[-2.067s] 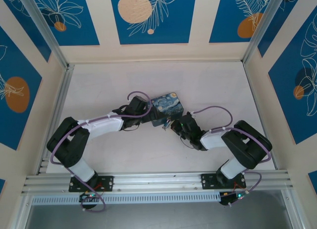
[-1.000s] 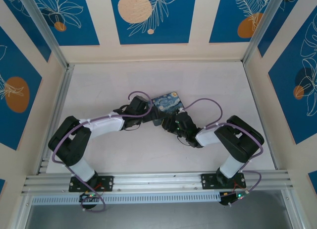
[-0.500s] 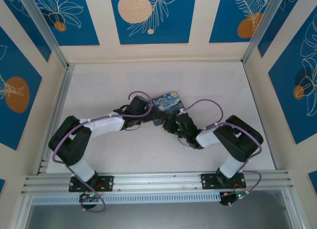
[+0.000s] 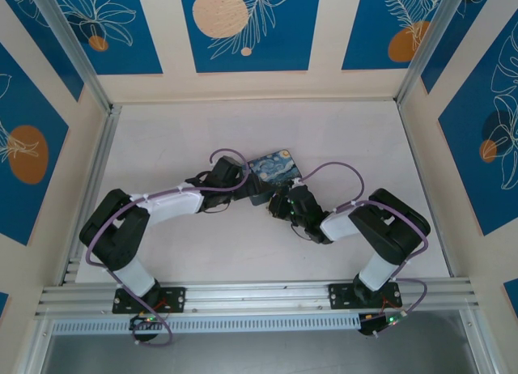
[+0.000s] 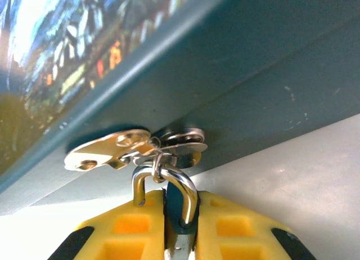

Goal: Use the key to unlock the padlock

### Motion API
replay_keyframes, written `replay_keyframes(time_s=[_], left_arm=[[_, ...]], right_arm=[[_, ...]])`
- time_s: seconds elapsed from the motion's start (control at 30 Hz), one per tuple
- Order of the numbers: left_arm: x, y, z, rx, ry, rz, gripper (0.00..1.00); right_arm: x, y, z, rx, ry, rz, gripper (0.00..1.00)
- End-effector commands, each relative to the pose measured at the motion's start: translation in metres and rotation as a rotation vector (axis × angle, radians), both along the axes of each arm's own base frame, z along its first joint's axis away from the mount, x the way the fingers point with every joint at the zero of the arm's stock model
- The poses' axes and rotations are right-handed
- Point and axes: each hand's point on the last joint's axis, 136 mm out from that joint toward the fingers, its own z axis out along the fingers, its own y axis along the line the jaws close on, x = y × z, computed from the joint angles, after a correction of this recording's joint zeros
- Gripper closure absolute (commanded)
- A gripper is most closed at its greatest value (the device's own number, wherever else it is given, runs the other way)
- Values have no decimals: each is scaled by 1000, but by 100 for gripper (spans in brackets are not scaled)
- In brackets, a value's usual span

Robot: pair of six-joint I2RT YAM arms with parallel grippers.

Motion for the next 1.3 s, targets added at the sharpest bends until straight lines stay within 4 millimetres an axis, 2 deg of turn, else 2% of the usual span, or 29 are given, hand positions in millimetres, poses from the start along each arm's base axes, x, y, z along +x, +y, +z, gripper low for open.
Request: replay_keyframes(time_s=[0.0, 0.27, 0.43, 0.7, 0.8, 0.93, 1.1, 1.27], left_arm=[[-47, 33, -64, 188, 228, -20, 0], [-51, 37, -71, 205, 251, -13, 0], [-54, 40, -77, 212, 268, -6, 2], [-59, 40, -88, 210, 302, -2, 4], [-61, 40, -93, 215, 315, 0, 5], [-63, 39, -99, 211, 331, 3, 7], [-65, 40, -105, 212, 345, 5, 9], [-65, 40, -106, 214, 347, 8, 10]], right_arm=[[-36, -21, -46, -147, 140, 42, 100], [-30, -26, -35, -14, 166, -53, 100], [-10, -29, -15, 124, 152, -140, 100], [29, -26, 15, 237, 99, -206, 100], [37, -39, 23, 303, 71, -264, 100], [48, -45, 35, 403, 48, -264, 100], [56, -50, 40, 389, 62, -258, 100], [53, -92, 26, 375, 95, -412, 100]])
